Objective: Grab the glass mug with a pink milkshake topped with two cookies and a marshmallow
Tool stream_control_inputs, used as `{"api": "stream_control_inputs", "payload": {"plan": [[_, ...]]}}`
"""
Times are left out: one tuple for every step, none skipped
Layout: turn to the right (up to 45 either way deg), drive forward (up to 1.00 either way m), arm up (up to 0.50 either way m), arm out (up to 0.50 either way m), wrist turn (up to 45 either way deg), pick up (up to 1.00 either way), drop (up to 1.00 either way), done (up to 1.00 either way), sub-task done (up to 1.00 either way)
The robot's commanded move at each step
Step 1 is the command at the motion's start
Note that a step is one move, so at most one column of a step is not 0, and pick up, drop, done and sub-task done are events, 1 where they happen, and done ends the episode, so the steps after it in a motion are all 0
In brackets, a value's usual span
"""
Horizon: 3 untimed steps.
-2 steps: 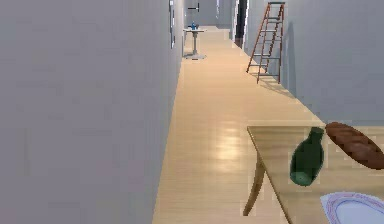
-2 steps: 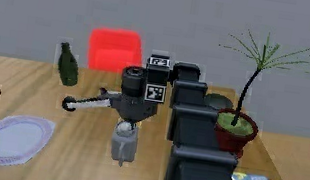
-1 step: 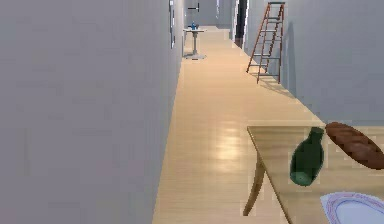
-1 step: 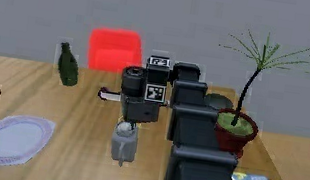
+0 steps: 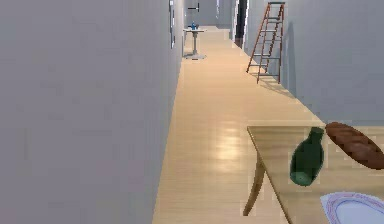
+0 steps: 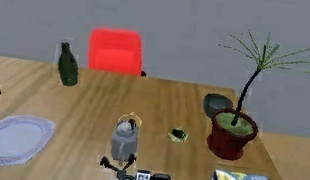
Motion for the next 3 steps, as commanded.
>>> {"api": "stream_control_inputs", "payload": {"plan": [[0.0,0.0,0.0,0.0,0.0,1.0,0.0,0.0,0.0],[0.0,0.0,0.1,0.0,0.0,0.0,0.0,0.0,0.0],[0.0,0.0,0.0,0.0,0.0,0.0,0.0,1.0,0.0]]}}
